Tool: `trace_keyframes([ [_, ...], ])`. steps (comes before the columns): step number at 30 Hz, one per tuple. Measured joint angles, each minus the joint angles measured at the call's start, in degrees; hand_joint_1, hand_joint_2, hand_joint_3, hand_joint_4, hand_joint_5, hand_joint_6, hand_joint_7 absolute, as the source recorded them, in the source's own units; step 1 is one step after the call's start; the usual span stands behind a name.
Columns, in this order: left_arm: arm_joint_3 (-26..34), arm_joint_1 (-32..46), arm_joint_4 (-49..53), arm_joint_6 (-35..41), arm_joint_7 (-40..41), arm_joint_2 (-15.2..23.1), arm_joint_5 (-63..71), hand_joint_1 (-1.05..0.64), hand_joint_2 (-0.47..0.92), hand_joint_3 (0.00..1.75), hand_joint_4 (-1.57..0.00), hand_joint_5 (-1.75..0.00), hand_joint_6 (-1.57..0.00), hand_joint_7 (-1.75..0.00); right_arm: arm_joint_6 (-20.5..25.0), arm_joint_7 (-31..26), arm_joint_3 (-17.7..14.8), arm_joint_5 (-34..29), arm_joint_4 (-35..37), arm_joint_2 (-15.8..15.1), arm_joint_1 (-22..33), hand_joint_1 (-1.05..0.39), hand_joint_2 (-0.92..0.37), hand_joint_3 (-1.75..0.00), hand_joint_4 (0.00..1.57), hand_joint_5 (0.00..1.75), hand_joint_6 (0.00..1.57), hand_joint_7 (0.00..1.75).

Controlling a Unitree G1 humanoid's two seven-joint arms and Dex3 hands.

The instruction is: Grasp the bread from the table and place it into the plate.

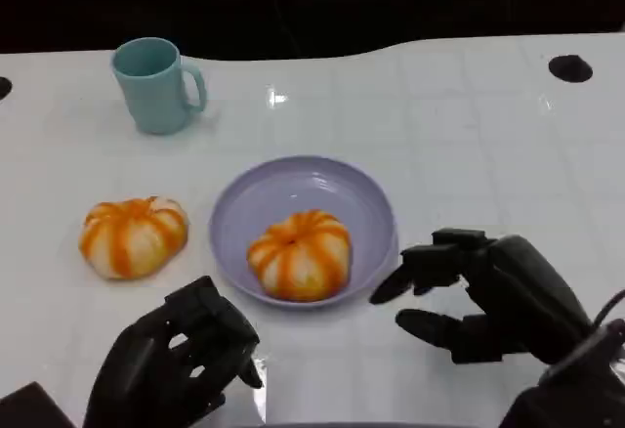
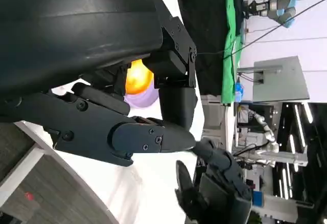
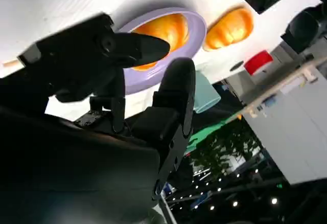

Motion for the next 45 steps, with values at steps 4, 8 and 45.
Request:
trace_keyframes([
  [4, 0.05, 0.01, 0.0, 0.01, 0.0, 0.01, -0.02, -0.56, 0.92, 0.31, -0.61, -1.75, -0.6, -1.41, -0.54, 0.0, -1.46, 0.94, -0.53, -0.04, 2.27, -0.15, -0.3, -1.29, 0.73, 1.64, 0.75, 1.31],
  [8, 0.02, 0.0, -0.01, 0.1, 0.0, 0.0, -0.04, -0.57, 0.92, 0.31, -0.61, -1.75, -0.6, -1.41, -0.45, 0.38, -2.0, 1.53, -2.48, -0.13, 4.49, -0.13, -0.3, -1.29, 0.72, 1.66, 0.73, 1.32],
  [45, 0.66, 0.19, 0.36, 0.01, -0.01, 0.33, -0.1, -0.58, 0.92, 0.29, -0.62, -1.75, -0.61, -1.41, -6.86, -8.44, -6.08, -0.36, 0.86, 0.22, 11.04, -0.14, -0.27, -1.26, 0.77, 1.73, 0.75, 1.37],
])
